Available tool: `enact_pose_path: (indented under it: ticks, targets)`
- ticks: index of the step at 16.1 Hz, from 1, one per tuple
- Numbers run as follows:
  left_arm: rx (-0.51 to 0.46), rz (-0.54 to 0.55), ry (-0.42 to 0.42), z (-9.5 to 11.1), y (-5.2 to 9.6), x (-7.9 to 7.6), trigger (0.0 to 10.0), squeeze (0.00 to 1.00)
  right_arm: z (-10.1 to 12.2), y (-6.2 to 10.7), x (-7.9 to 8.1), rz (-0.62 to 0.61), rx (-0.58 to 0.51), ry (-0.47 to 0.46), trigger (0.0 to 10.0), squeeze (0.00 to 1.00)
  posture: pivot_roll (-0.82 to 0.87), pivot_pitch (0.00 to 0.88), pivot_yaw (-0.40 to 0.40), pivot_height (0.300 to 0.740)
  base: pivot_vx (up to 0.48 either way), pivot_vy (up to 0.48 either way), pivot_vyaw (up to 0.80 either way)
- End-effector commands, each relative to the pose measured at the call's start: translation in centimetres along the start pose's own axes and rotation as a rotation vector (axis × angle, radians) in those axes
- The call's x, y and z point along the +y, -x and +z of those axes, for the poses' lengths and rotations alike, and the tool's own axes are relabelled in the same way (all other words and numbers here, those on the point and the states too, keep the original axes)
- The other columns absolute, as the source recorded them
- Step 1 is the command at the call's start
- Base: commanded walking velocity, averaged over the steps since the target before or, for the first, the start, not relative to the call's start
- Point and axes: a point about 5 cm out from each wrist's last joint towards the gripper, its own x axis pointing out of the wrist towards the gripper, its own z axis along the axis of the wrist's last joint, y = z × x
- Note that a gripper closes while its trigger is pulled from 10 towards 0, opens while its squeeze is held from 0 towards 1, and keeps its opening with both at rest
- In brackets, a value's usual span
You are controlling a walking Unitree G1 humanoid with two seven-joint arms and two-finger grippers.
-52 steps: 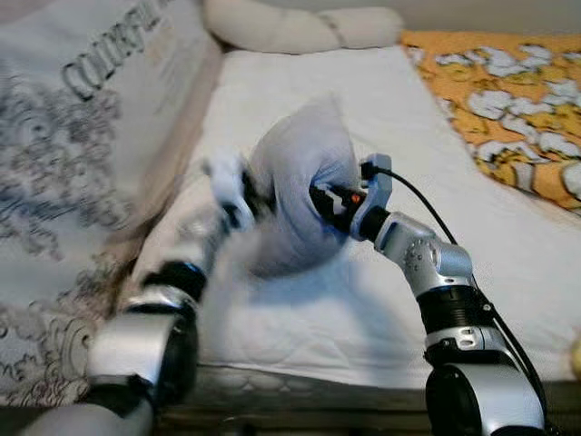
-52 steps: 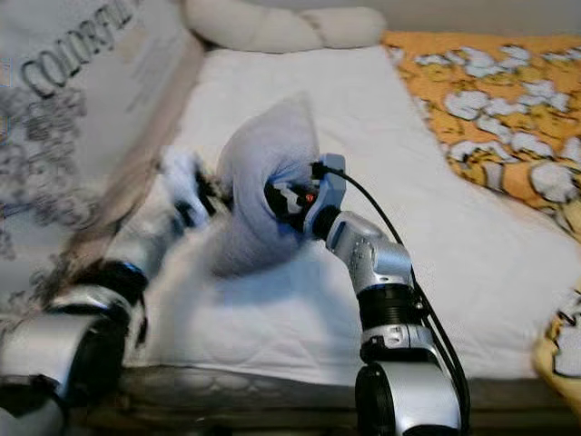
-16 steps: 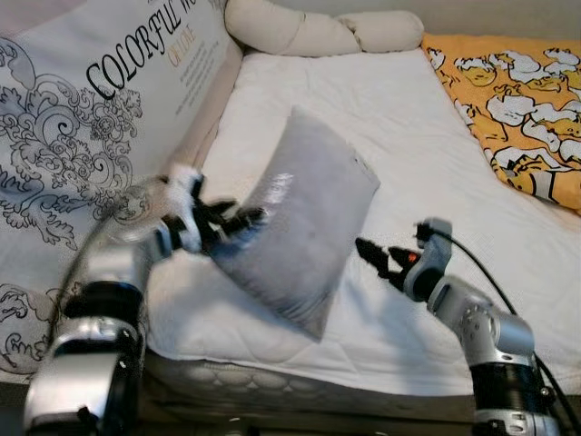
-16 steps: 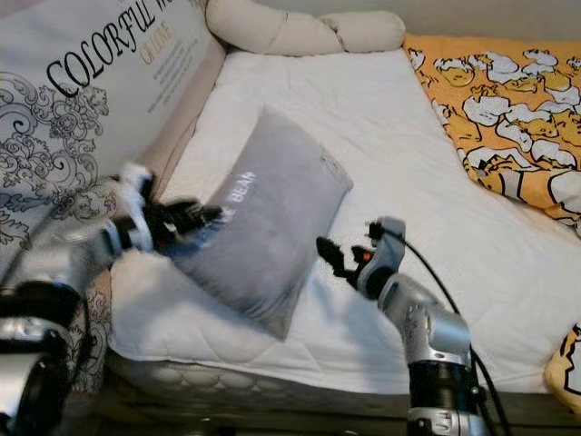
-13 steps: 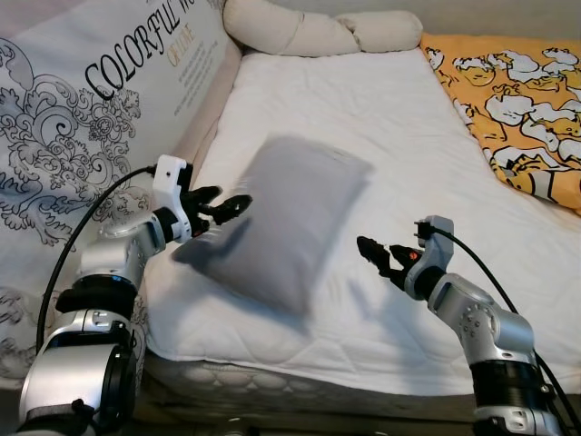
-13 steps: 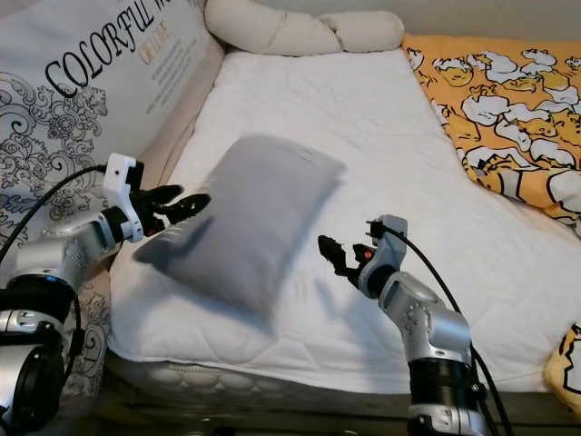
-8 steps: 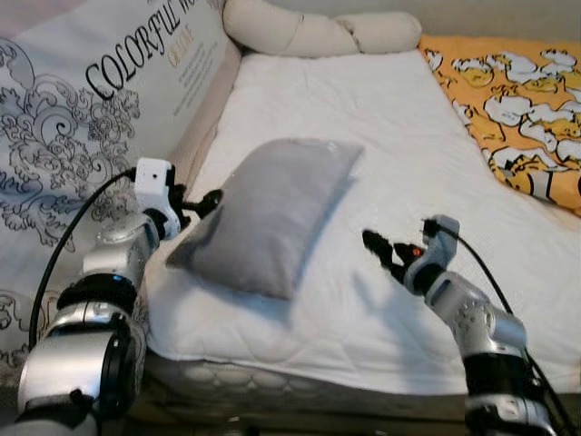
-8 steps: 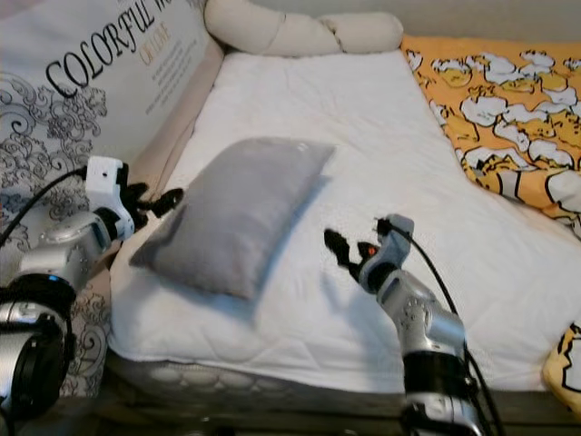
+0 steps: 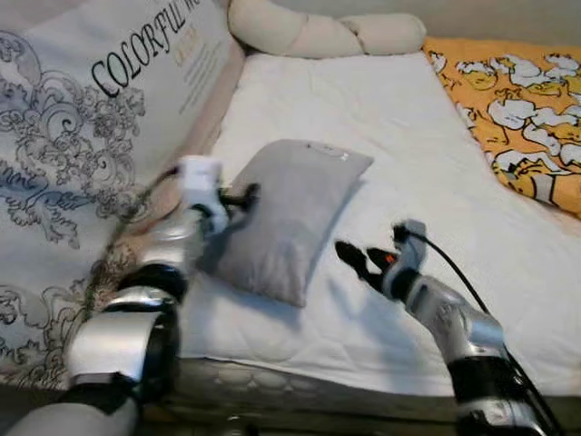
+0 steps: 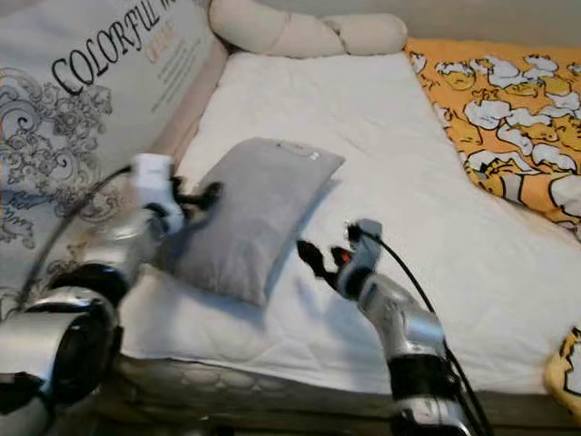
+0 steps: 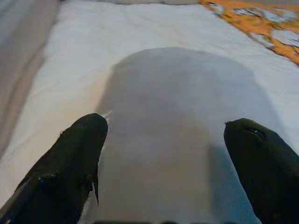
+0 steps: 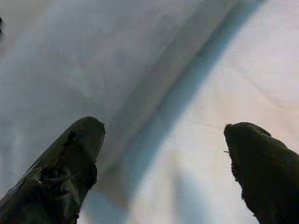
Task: Clean up the room
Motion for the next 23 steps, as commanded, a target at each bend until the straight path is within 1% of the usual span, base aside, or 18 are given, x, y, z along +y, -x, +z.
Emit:
enact_pose_path:
  ticks: [1, 2, 5, 7, 8, 9, 10, 11, 13, 14, 15, 16, 17, 18, 19, 20, 21, 23]
  targets:
    - [-0.008, -0.009, -0.047, 0.5, -0.4, -0.7, 10.0, 1.0, 0.6, 1.1, -0.3, -0.021, -0.011, 0.061, 10.0, 1.0, -0.15, 0.0, 0.038, 0.74, 0.0, 0.0, 0.0]
    - [-0.007, -0.022, -0.06, 0.5, -0.6, -1.2, 10.0, 1.0, 0.7, 1.8, -0.5, -0.026, -0.013, 0.081, 10.0, 1.0, -0.16, 0.0, 0.04, 0.74, 0.0, 0.0, 0.0]
    - [0.0, -0.058, -0.134, 0.4, -1.3, -3.3, 10.0, 1.0, 1.1, 5.5, -0.8, -0.03, -0.018, 0.155, 10.0, 1.0, -0.23, 0.0, 0.074, 0.74, 0.0, 0.0, 0.0]
    - [0.02, -0.049, -0.156, 0.2, -1.3, -3.5, 10.0, 1.0, 1.3, 6.9, -0.2, 0.004, -0.013, 0.194, 10.0, 1.0, -0.26, 0.0, 0.091, 0.74, 0.0, 0.0, 0.0]
    - [0.047, -0.035, -0.194, -0.2, -1.3, -3.4, 10.0, 1.0, 1.4, 7.7, 0.3, 0.031, 0.002, 0.228, 10.0, 1.0, -0.27, 0.0, 0.097, 0.74, 0.0, 0.0, 0.0]
    - [0.128, -0.015, -0.27, -1.3, -1.1, -3.2, 10.0, 1.0, 1.4, 8.4, 1.0, 0.071, 0.03, 0.272, 10.0, 1.0, -0.28, 0.0, 0.101, 0.74, 0.0, 0.0, 0.0]
    - [0.236, 0.013, -0.373, -2.8, -0.6, -2.6, 10.0, 0.0, 1.5, 9.0, 1.6, 0.106, 0.061, 0.314, 10.0, 0.0, -0.28, 0.0, 0.105, 0.74, 0.0, 0.0, 0.0]
    - [0.272, 0.026, -0.411, -3.4, -0.4, -2.3, 10.0, 0.0, 1.5, 9.3, 1.8, 0.119, 0.073, 0.328, 10.0, 0.0, -0.29, 0.0, 0.107, 0.74, 0.0, 0.0, 0.0]
    - [0.315, 0.148, -0.352, -4.2, 0.2, -0.9, 10.0, 0.0, 1.8, 9.9, 2.6, 0.176, 0.091, 0.353, 10.0, 0.0, -0.3, 0.0, 0.11, 0.74, 0.0, 0.0, 0.0]
    - [0.317, 0.149, -0.328, -4.3, 0.3, -0.9, 10.0, 0.0, 1.9, 10.0, 2.7, 0.179, 0.093, 0.36, 10.0, 0.0, -0.3, 0.0, 0.11, 0.74, 0.0, 0.0, 0.0]
    - [0.351, 0.095, -0.285, -4.9, 0.3, -1.4, 10.0, 0.0, 2.1, 10.3, 3.1, 0.195, 0.1, 0.37, 10.0, 0.0, -0.3, 0.0, 0.101, 0.74, 0.0, 0.0, 0.0]
    - [0.425, 0.017, -0.237, -6.1, 0.6, -2.1, 10.0, 0.0, 2.1, 10.3, 3.3, 0.203, 0.107, 0.375, 10.0, 0.0, -0.31, 0.0, 0.101, 0.74, 0.0, 0.0, 0.0]
    - [0.536, -0.016, -0.217, -7.8, 1.4, -2.2, 9.8, 0.0, 2.1, 10.3, 3.3, 0.203, 0.124, 0.393, 10.0, 0.0, -0.31, 0.0, 0.102, 0.74, 0.0, 0.0, 0.0]
    - [0.564, 0.019, -0.238, -8.3, 1.8, -1.8, 5.9, 0.0, 2.2, 10.3, 3.4, 0.21, 0.132, 0.405, 10.0, 0.0, -0.31, 0.0, 0.103, 0.74, 0.0, 0.0, 0.0]
    - [0.567, 0.033, -0.24, -8.4, 1.9, -1.6, 5.9, 0.0, 2.2, 10.3, 3.5, 0.213, 0.133, 0.408, 10.0, 0.0, -0.31, 0.0, 0.104, 0.74, 0.0, 0.0, 0.0]
    - [0.56, 0.065, -0.204, -8.4, 1.9, -1.3, 0.2, 0.0, 2.3, 10.3, 3.7, 0.222, 0.132, 0.404, 10.0, 0.0, -0.31, 0.0, 0.104, 0.74, 0.0, 0.0, 0.0]
    - [0.553, 0.106, -0.22, -8.3, 2.1, -0.6, 0.0, 0.0, 2.3, 10.4, 3.8, 0.228, 0.134, 0.407, 10.0, 0.0, -0.31, 0.0, 0.106, 0.74, 0.0, 0.0, 0.0]
    - [0.554, 0.114, -0.24, -8.3, 2.2, -0.2, 0.0, 0.0, 2.3, 10.4, 3.8, 0.222, 0.137, 0.409, 10.0, 0.0, -0.31, 0.0, 0.107, 0.74, 0.0, 0.0, 0.0]
